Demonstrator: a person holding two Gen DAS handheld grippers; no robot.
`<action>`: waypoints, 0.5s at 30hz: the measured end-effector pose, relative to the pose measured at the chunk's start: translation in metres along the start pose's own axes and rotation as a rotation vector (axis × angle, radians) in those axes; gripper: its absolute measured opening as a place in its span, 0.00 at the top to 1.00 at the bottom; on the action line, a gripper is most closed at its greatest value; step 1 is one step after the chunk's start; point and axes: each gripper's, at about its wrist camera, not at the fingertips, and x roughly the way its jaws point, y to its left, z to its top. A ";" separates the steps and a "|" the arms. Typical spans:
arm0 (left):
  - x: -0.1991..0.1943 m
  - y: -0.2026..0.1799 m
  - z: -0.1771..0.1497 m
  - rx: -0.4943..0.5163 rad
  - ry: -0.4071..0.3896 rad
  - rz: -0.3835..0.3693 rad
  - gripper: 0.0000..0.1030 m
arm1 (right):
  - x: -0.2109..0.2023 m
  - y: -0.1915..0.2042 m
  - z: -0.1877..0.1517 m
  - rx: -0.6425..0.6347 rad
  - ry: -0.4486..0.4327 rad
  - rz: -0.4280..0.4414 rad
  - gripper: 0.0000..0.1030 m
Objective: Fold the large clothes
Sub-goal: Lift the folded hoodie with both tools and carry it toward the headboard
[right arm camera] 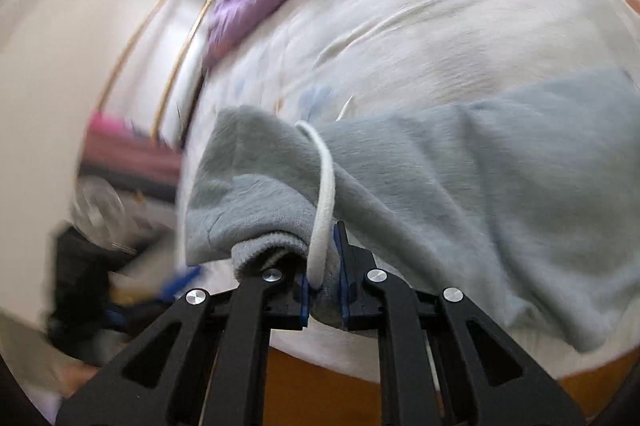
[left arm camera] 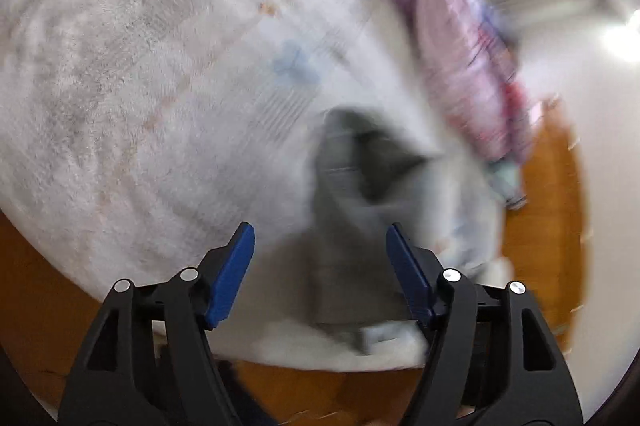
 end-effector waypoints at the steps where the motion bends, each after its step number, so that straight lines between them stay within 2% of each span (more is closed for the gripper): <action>1: 0.011 -0.007 -0.003 0.032 0.012 0.006 0.33 | -0.012 -0.008 0.001 0.034 -0.022 0.016 0.91; 4: 0.048 -0.046 -0.012 0.119 0.064 -0.023 0.33 | -0.051 -0.039 0.006 0.128 -0.101 0.030 0.91; 9: 0.104 -0.107 -0.034 0.247 0.141 -0.036 0.33 | -0.103 -0.102 0.002 0.269 -0.201 -0.035 0.90; 10: 0.123 -0.124 -0.042 0.297 0.168 -0.023 0.33 | -0.110 -0.116 -0.001 0.301 -0.205 -0.046 0.90; 12: 0.150 -0.138 -0.052 0.323 0.215 -0.001 0.25 | -0.120 -0.152 -0.010 0.395 -0.221 -0.096 0.89; 15: 0.198 -0.150 -0.071 0.332 0.312 0.019 0.20 | -0.119 -0.188 -0.015 0.447 -0.186 -0.209 0.80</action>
